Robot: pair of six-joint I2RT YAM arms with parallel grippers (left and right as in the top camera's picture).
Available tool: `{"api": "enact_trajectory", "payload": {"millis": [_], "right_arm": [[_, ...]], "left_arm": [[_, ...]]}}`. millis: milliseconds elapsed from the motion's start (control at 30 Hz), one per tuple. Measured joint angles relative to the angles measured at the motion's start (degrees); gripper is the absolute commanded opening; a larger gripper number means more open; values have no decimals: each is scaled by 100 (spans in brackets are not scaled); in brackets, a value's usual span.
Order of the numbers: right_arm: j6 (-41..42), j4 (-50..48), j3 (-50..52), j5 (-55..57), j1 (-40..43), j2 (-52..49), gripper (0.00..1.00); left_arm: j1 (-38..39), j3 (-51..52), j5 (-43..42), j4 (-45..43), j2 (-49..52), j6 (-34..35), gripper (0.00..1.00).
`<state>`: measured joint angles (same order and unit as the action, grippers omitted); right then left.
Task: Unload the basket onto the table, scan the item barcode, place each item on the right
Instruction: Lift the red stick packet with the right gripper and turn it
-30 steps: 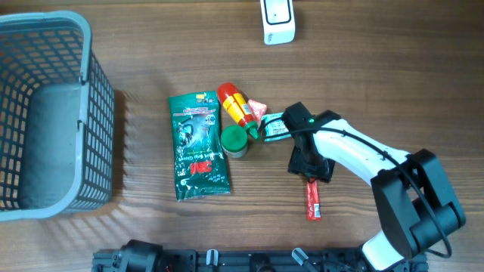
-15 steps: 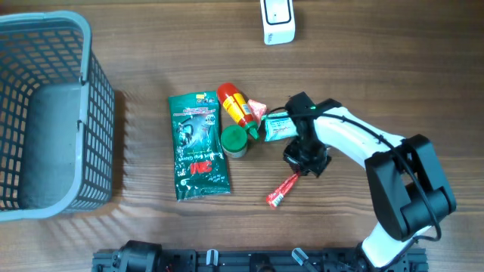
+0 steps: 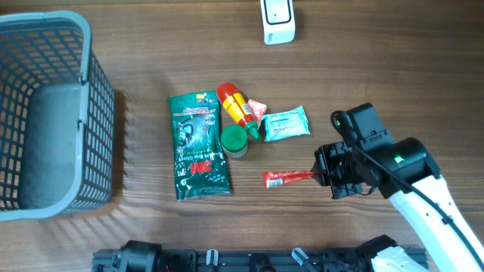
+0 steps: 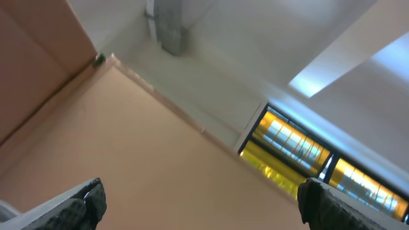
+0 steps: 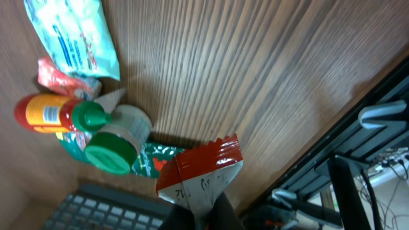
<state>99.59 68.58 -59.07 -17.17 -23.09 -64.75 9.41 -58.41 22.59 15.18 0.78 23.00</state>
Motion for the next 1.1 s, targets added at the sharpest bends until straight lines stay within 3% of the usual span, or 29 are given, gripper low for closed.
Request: {"api": "enact_trajectory", "payload": {"millis": [133, 200, 400, 533, 800, 1100], "right_arm": [[-63, -44, 0, -155, 0, 0, 4], [-63, -48, 0, -234, 0, 0, 4], [-63, -177, 0, -289, 0, 0, 4], [-63, -179, 0, -348, 0, 0, 5], [-63, -330, 0, -382, 0, 0, 5], [-63, -339, 0, -382, 0, 0, 4]], "left_arm": [[-2, 721, 0, 35, 0, 7, 100], [-2, 1005, -116, 485, -2, 81, 100], [-7, 2365, -1425, 734, 2, -188, 100], [-7, 3320, -1742, 756, 2, -317, 100], [-7, 3945, -1958, 1355, 2, -345, 100], [-7, 5344, -2039, -188, 15, -387, 100]]}}
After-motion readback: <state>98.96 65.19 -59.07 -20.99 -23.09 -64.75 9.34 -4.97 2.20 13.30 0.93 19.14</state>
